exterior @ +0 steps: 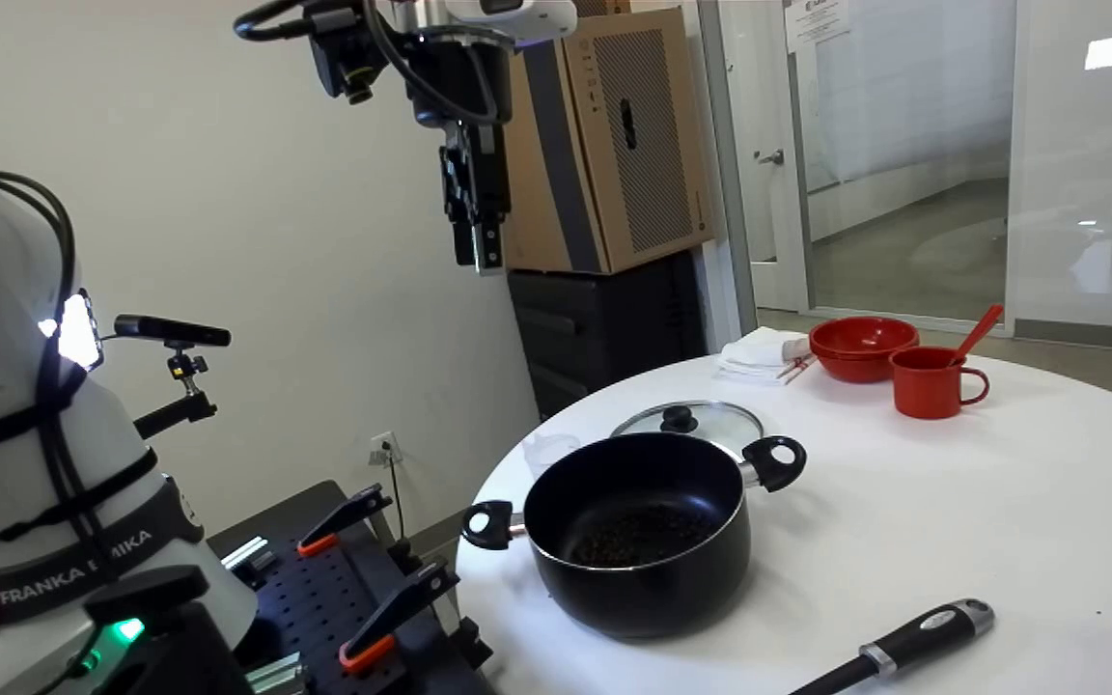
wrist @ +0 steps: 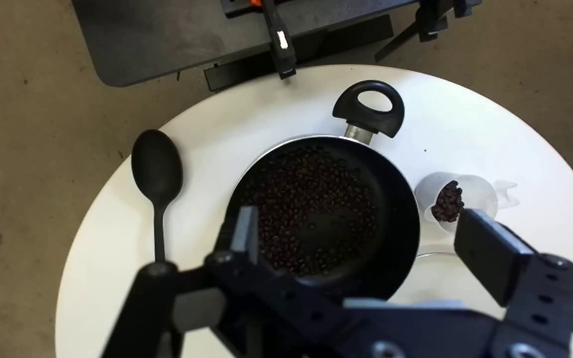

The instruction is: Pour the contents of the jug into the pot

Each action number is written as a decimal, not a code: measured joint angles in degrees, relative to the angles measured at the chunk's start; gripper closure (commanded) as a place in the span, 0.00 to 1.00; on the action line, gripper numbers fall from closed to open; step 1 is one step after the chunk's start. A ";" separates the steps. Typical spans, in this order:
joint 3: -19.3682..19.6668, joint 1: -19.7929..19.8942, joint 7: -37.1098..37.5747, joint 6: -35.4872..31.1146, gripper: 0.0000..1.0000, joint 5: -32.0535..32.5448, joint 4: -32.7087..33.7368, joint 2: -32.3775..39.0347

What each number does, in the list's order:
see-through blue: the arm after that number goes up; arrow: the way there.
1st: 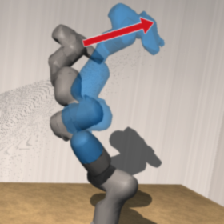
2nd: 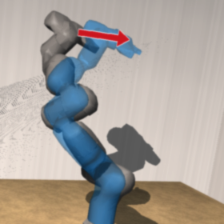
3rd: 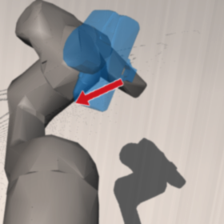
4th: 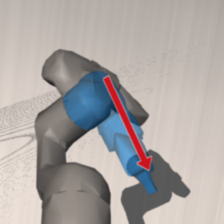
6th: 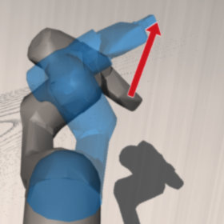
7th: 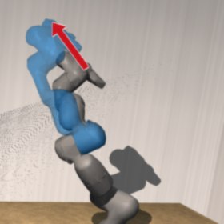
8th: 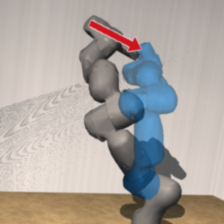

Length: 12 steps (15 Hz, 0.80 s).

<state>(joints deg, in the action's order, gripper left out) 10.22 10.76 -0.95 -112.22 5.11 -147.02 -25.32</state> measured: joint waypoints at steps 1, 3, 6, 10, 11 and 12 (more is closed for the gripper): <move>0.00 0.00 0.00 0.00 0.00 0.00 0.00 0.00; 0.00 0.00 0.00 0.00 0.00 0.00 0.00 0.00; -1.21 0.02 0.29 -1.64 0.00 3.89 -0.83 -0.08; -6.49 -0.12 3.66 -6.58 0.00 14.00 -6.10 -0.73; -8.17 -0.36 5.53 -8.38 0.00 16.22 -7.95 -0.96; -9.68 -0.85 8.05 -10.86 0.00 16.83 -9.97 -1.27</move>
<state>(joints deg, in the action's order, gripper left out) 0.54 9.91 7.10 -123.08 21.94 -156.98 -26.59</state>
